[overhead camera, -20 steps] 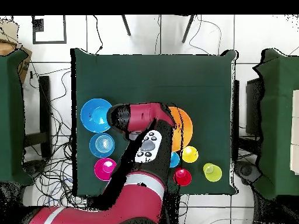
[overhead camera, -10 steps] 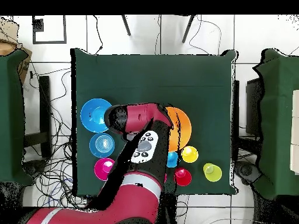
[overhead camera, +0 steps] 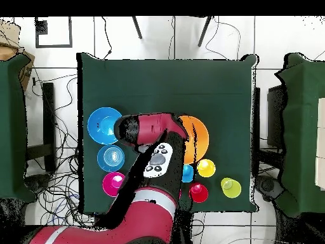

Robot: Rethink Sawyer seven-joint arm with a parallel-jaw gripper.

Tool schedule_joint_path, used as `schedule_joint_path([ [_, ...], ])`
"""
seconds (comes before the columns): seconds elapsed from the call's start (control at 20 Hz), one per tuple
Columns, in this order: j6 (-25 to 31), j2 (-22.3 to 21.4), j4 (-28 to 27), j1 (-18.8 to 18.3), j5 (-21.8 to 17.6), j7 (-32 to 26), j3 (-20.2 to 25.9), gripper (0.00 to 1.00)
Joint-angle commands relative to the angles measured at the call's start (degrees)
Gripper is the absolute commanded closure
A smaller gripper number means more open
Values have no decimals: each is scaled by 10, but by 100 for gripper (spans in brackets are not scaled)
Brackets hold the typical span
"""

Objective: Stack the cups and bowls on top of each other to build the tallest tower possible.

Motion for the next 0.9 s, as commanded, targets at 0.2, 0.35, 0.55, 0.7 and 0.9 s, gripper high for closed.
schedule_joint_path([
  [0.2, -61, 16, 36, -8, 28, 90, 62, 100],
  [0.35, -63, 13, 41, -7, 33, 89, 64, 100],
  [0.55, -60, 10, 45, -2, 39, 90, 62, 100],
  [0.7, -57, 8, 46, 1, 44, 90, 61, 100],
  [0.9, -53, 7, 45, 6, 46, 92, 57, 100],
])
